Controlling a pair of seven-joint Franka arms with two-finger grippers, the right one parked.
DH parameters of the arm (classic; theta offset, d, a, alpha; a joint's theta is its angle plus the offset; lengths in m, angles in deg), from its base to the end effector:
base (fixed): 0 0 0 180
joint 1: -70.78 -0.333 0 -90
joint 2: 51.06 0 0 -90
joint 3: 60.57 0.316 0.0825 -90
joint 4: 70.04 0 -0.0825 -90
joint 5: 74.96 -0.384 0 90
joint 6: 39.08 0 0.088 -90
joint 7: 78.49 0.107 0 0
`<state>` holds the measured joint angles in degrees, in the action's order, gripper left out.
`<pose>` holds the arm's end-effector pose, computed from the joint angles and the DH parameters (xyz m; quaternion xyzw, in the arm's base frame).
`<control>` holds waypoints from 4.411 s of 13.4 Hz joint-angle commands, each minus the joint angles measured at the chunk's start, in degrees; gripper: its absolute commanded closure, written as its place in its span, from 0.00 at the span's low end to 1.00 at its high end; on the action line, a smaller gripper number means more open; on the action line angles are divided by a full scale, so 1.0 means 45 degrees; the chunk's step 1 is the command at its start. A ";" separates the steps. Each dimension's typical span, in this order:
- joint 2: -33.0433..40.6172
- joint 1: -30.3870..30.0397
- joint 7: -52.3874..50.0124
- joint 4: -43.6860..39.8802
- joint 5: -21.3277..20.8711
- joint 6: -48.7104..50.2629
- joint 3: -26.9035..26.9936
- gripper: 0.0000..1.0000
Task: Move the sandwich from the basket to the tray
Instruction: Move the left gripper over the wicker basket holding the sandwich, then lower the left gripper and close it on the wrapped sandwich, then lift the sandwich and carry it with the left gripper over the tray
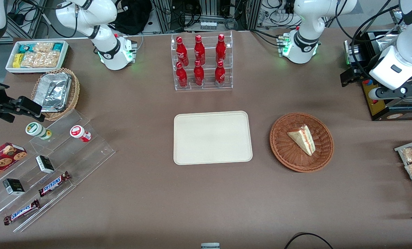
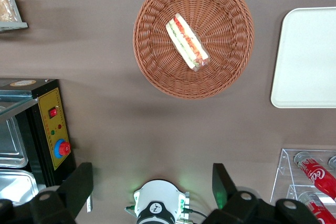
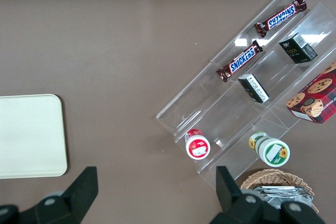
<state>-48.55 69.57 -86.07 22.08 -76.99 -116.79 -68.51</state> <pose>0.5129 -0.0578 0.6145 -0.9943 -0.0097 0.1005 0.0334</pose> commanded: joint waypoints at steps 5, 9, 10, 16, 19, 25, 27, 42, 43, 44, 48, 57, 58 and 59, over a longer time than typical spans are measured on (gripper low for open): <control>-0.0090 0.0054 0.0065 0.0815 0.0001 -0.0772 -0.0109 0.00; -0.0051 0.0054 0.0046 0.3292 -0.0018 -0.3228 -0.0168 0.00; -0.0032 0.0054 0.0007 0.4015 -0.0018 -0.4223 -0.0168 0.00; -0.0284 0.0054 -0.1527 0.7415 -0.0018 -0.9380 -0.0168 0.00; -0.0674 0.0228 -0.3385 0.7987 -0.0018 -1.0794 -0.0168 0.00; -0.1807 0.0581 -0.8074 0.7987 -0.0038 -1.2161 -0.0168 0.00; -0.2139 0.0600 -0.9128 0.7987 -0.0038 -1.2357 -0.0168 0.00; -0.3393 0.0718 -1.0130 0.8105 -0.0096 -1.3027 -0.0148 0.88; -0.3159 0.0718 -1.0072 0.8027 -0.0174 -1.2481 -0.0148 0.88; -0.2905 0.0718 -0.9665 0.7872 -0.0174 -1.1973 -0.0148 0.89; -0.2453 0.0892 -0.8589 0.6429 -0.0155 -0.9493 -0.0614 0.89; -0.5729 0.4874 -0.7702 0.1821 -0.0115 -0.7964 -0.1086 0.91; -0.6198 0.5284 -0.8075 0.1235 -0.0116 -0.7964 -0.1086 0.92; -0.6667 0.5655 -0.8272 0.0688 -0.0077 -0.7964 -0.1086 0.93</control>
<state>-73.30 92.30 -121.09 32.35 -77.08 -154.16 -74.03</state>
